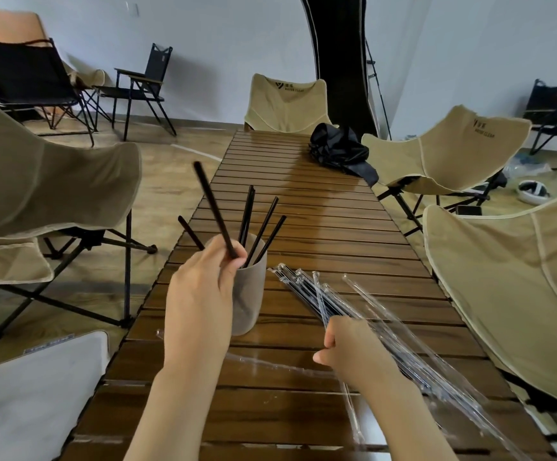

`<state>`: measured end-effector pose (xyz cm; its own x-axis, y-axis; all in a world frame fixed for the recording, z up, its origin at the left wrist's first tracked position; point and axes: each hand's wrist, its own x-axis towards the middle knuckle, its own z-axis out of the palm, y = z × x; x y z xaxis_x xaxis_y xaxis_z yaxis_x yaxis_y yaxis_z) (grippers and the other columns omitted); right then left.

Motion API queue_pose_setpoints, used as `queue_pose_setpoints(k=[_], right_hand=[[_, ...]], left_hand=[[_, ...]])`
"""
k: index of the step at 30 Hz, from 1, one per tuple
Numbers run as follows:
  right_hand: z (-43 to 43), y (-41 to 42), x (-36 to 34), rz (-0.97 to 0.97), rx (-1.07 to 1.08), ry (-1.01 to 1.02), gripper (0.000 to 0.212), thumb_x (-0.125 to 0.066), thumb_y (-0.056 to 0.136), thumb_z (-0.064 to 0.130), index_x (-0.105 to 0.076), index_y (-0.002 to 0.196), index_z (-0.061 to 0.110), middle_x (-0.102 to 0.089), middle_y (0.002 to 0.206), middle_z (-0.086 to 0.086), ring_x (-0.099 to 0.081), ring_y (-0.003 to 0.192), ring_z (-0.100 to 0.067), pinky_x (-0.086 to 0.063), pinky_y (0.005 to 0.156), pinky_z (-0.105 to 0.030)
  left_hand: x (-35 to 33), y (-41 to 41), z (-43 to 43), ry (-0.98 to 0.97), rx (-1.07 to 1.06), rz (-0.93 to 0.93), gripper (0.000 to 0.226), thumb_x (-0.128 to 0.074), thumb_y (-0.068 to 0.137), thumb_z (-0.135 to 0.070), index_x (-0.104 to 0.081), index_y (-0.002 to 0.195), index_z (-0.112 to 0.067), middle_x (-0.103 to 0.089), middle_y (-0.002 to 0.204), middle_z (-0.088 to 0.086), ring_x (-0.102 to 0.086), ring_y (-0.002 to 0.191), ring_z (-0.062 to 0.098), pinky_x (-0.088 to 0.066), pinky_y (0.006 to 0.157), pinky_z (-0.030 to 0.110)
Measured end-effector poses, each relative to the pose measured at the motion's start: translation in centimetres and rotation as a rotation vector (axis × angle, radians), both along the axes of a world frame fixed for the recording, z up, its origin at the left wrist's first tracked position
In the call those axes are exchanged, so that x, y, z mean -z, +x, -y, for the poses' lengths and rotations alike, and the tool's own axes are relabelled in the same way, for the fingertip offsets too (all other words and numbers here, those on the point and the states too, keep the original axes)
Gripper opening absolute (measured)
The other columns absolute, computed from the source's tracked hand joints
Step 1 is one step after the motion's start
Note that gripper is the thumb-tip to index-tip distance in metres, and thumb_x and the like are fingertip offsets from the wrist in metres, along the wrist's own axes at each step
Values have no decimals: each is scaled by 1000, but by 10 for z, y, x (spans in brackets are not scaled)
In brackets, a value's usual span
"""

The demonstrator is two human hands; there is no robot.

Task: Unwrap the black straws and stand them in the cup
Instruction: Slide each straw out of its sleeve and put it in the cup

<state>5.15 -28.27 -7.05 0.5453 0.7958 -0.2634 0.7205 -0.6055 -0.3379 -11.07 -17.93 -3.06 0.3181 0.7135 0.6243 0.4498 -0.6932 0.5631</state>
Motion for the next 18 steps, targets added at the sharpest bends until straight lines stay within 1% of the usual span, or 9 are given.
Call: queue_pose_setpoints(k=[2,4,6,7,9,12,14,16,18], right_hand=[[2,-4,2,47,28,16,23,-65,88,25,-49,102,16,-54,97,-1,-48,72,-12,-36,57,-18],[3,-6,4,65,53,37,20,-60,90,13,-42,98,18,-53,95,-2,-44,63,-9,-31,49,-16],[2,-7,7,71,67,47,20,-50,90,1,-38,96,15,-56,93,-4,-45,60,-11,-30,47,-17],[1,-7,8,72,71,47,21,-47,89,-2,-39,99,14,-58,96,-6,-48,63,-13,-32,48,-18],[1,-6,11,70,88,54,26,-46,89,-4,-41,110,10,-60,100,-8,-51,68,-16,-37,51,-20],[1,-4,14,67,103,67,33,-45,89,-6,-41,119,8,-56,92,-5,-46,59,-10,-30,44,-17],[1,-4,15,73,104,68,34,-46,90,-5,-41,120,8,-55,91,-5,-45,59,-10,-30,44,-16],[1,-4,13,87,108,75,31,-47,90,-4,-44,118,10,-56,93,-5,-49,65,-13,-38,50,-19],[1,-3,8,93,128,89,27,-45,89,-4,-49,110,13,-57,92,-4,-57,74,-18,-49,61,-27]], left_hand=[[1,3,0,-3,-30,-96,16,-59,91,-18,-65,104,-12,-68,95,3,-62,93,18,-50,83,33],[2,4,0,-25,-52,-126,20,-59,91,-21,-64,108,-14,-67,97,3,-60,97,19,-49,88,43],[2,3,-1,-65,-45,-110,25,-60,90,-24,-62,114,-15,-67,99,1,-61,97,17,-49,90,44],[2,2,-1,-87,-42,-100,29,-62,89,-25,-61,117,-15,-67,101,1,-61,98,17,-49,91,44],[1,2,0,-118,-43,-89,36,-65,87,-28,-59,120,-16,-66,104,1,-61,101,17,-49,92,44],[0,2,3,-129,-44,-65,41,-67,84,-28,-58,122,-18,-66,109,0,-60,104,17,-50,93,43],[0,2,4,-133,-40,-23,42,-69,83,-27,-57,123,-19,-66,111,-1,-61,106,16,-51,92,41],[1,2,2,-136,-50,5,44,-70,82,-27,-55,123,-20,-66,112,-3,-60,106,15,-52,89,34],[2,3,1,-113,-75,24,47,-71,80,-29,-52,123,-21,-63,112,-4,-58,106,14,-45,84,25]])
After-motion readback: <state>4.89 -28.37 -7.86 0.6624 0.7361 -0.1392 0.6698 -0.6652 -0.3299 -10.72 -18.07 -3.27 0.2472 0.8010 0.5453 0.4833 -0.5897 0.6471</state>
